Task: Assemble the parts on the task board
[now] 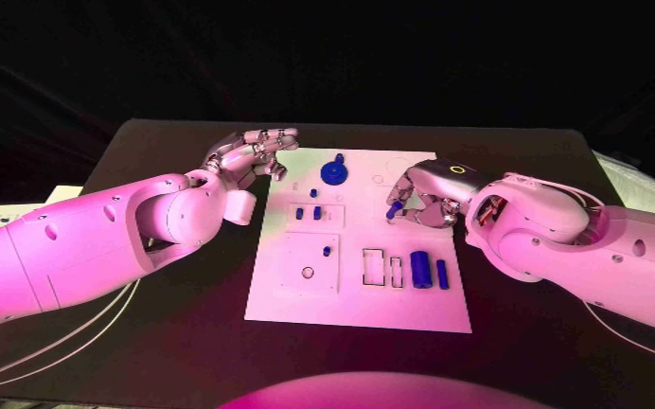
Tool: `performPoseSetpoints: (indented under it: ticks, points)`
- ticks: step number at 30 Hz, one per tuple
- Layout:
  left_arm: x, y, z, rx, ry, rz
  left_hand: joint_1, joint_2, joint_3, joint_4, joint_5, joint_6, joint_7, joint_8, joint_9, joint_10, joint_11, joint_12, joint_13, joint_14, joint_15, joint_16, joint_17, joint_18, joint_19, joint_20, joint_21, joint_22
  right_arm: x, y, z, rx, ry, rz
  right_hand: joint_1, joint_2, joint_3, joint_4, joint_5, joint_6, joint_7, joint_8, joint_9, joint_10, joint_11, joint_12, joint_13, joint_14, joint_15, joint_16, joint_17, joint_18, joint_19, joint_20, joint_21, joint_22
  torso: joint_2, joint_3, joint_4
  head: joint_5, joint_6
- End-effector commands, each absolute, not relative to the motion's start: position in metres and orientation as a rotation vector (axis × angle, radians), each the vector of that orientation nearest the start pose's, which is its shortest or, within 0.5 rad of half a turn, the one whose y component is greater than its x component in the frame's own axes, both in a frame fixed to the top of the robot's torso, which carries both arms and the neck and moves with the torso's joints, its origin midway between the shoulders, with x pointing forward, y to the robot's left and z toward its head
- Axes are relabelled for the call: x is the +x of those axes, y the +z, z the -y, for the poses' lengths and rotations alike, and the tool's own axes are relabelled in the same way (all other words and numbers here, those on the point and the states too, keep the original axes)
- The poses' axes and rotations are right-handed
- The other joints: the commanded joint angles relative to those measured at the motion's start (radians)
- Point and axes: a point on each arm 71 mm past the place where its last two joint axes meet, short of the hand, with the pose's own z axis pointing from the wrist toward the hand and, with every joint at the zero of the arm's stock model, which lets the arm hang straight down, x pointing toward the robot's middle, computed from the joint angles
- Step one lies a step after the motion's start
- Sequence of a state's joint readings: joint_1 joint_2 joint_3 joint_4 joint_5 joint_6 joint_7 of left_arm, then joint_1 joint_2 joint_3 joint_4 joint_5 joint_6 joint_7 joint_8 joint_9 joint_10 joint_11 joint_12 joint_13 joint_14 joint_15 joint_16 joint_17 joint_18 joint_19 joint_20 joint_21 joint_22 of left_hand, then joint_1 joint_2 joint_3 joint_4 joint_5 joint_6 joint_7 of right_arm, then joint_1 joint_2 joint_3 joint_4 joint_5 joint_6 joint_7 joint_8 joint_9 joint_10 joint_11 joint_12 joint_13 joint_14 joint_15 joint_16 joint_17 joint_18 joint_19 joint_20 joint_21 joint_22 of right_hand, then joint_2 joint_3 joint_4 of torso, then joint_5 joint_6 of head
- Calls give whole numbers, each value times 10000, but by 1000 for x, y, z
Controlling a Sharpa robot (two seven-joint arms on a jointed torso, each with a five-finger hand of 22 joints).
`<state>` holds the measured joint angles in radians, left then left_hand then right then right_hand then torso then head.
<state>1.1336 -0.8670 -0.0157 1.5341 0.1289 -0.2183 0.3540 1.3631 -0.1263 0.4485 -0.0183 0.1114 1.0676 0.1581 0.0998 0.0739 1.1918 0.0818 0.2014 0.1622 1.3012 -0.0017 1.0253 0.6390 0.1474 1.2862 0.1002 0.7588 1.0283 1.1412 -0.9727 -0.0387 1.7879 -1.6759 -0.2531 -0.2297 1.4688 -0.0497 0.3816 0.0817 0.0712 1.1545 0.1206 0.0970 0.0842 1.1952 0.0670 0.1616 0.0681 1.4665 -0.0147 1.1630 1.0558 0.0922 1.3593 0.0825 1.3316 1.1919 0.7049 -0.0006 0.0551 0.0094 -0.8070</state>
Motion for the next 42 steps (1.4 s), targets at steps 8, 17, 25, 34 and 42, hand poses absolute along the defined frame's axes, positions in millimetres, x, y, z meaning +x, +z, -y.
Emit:
performPoseSetpoints:
  ticks: [8, 17, 25, 34, 42]
  points:
    - [478, -204, -213, -13194, -16485, -14677, 116, 5, -50, -27, 61, -30, 56, 9, -11, -68, 10, 33, 9, -47, 7, -6, -8, 75, -62, -9, -51, -9, 405, -168, 164, -2570, 7428, -16752, -65, 27, 134, -4, 32, 88, -17, 80, 136, 169, -105, -79, 4, 281, -93, 49, 15, -69, 96, -9, 58, 35, -1, -6, 10, 6, 47]
    - [478, -205, -210, -13183, -16541, -14708, 116, 5, -50, -27, 61, -30, 56, 9, -11, -68, 10, 33, 9, -47, 7, -6, -8, 75, -62, -9, -51, -9, 391, -177, 108, -3555, 8868, -16863, -68, -5, 185, -31, 82, 81, 0, 74, 143, 177, -98, -115, 3, 279, -90, 52, 11, -65, 85, -8, 52, 20, 3, -12, 23, 136, 19]
    - [478, -205, -208, -13174, -16583, -14735, 116, 5, -50, -27, 61, -30, 56, 9, -11, -68, 10, 33, 9, -47, 7, -6, -8, 75, -62, -9, -51, -9, 381, -203, 72, -4318, 9540, -17333, -71, -25, 210, -51, 104, 73, 10, 69, 145, 175, -91, -139, 2, 274, -86, 40, -10, -60, 68, -7, 37, -5, 20, -10, 0, 251, -24]
    - [477, -204, -207, -13165, -16619, -14754, 116, 5, -50, -27, 61, -30, 56, 9, -11, -68, 10, 33, 9, -47, 7, -6, -8, 75, -62, -9, -51, -9, 379, -223, 61, -4791, 9404, -17938, -81, -33, 237, -65, 124, 55, 23, 58, 146, 165, -80, -167, 0, 272, -80, 45, -6, -58, 61, -4, 34, -12, 20, -4, -3, 317, -80]
    - [477, -205, -206, -13161, -16640, -14768, 116, 5, -50, -27, 61, -30, 56, 9, -11, -68, 10, 33, 9, -47, 7, -6, -8, 75, -62, -9, -51, -9, 380, -230, 61, -5071, 9091, -18107, -84, -28, 253, -71, 137, 53, 27, 56, 149, 167, -77, -177, 0, 271, -76, 47, -7, -58, 59, -2, 33, -13, 14, 3, -3, 335, -119]
